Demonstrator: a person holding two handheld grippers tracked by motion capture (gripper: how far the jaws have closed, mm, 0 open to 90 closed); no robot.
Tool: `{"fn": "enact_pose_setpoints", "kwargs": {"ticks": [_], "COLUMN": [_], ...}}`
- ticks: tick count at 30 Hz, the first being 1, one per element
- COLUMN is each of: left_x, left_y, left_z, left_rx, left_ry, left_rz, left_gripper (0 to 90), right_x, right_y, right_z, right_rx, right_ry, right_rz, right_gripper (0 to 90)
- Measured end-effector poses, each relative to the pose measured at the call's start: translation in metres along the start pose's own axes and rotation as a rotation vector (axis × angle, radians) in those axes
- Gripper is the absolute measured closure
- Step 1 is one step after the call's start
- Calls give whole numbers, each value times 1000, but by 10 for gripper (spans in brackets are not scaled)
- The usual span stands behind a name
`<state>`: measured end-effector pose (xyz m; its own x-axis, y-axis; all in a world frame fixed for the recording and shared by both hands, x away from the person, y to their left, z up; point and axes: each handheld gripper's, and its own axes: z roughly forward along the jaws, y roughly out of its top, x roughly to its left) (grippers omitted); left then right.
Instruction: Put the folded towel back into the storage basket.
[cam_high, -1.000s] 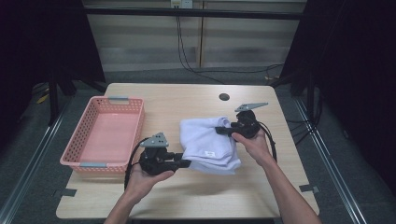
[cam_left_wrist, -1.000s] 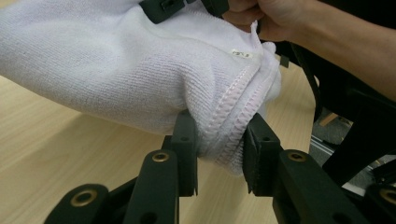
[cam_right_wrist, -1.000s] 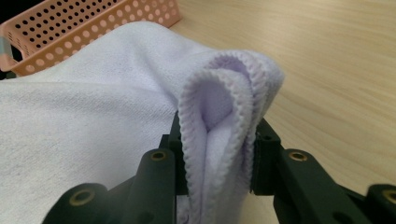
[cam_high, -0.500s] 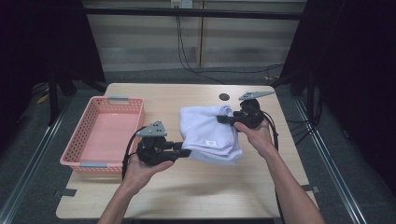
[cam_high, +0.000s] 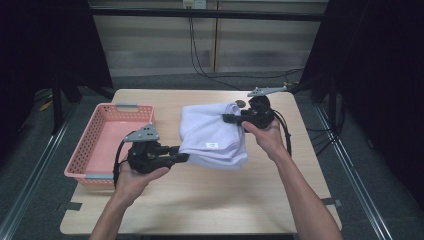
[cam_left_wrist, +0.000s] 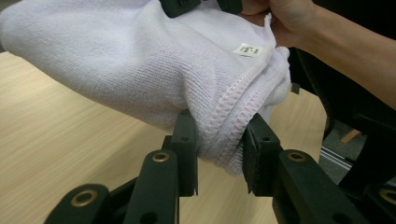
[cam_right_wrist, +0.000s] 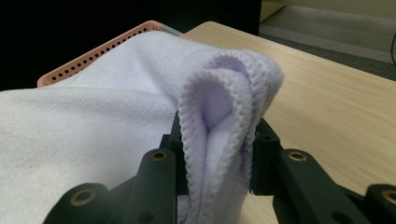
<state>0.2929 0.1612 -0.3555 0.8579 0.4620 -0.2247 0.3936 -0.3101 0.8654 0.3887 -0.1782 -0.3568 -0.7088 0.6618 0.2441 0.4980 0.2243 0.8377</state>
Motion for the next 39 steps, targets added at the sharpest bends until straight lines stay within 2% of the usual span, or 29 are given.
{"fn": "enact_pose_setpoints", "kwargs": {"ticks": [19, 26, 32, 37, 39], "left_x": [45, 56, 62, 72, 75], "left_y": [-14, -25, -30, -35, -37], "left_z": [-65, -86, -106, -123, -129], "left_rx": [-57, -79, -86, -92, -101], "left_ry": [116, 170, 212, 244, 254], "left_rz": [-78, -119, -134, -158, -170], "left_gripper": [697, 697, 697, 698, 698], "right_x": [35, 49, 62, 71, 75], "right_y": [48, 60, 74, 84, 86], "right_z": [70, 97, 117, 135, 142], "right_rx": [14, 29, 35, 42, 40], "right_ry": [43, 51, 77, 92, 101], "right_rz": [-31, -48, -71, -72, -58], "right_gripper": [689, 689, 689, 689, 690]}}
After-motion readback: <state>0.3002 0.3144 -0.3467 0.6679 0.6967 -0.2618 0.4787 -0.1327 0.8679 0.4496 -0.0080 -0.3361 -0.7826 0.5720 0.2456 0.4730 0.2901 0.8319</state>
